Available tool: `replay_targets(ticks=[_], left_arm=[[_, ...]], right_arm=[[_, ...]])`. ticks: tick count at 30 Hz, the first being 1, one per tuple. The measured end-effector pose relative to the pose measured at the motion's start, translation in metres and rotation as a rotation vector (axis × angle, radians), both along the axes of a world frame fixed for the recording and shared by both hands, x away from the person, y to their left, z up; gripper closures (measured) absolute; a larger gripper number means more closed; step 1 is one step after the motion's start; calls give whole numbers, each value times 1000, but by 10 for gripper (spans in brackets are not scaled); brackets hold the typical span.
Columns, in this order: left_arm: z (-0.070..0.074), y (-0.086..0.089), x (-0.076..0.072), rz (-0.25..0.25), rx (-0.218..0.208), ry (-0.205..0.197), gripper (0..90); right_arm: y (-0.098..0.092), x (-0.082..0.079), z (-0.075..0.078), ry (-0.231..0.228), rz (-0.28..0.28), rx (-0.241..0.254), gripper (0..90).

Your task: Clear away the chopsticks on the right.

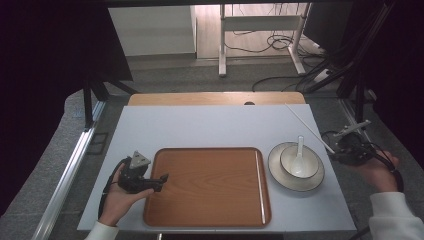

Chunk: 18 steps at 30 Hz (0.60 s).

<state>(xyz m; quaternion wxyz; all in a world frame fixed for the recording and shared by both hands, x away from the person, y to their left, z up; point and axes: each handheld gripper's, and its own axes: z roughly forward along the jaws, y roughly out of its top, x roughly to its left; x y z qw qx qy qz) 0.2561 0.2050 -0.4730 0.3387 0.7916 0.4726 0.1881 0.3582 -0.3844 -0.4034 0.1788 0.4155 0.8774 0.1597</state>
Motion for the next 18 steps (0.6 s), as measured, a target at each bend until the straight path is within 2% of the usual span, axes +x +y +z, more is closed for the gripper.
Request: replay_targets(ticks=[3,6,14,18], left_arm=[[2,0,-1,-2,-3,-4,176],[3,0,-1,-3,-6,-9,177],[5,-2,-3,-9,-4,-15,177],[5,-2,-3,-7,-6,-15,177]], right_arm=[[8,-11,12,-45,45,60,839],[23,-22,17,-72,95,92,839],[63,-41,12,-69,194,147,838],[86,-46,6,-49,240,149,838]])
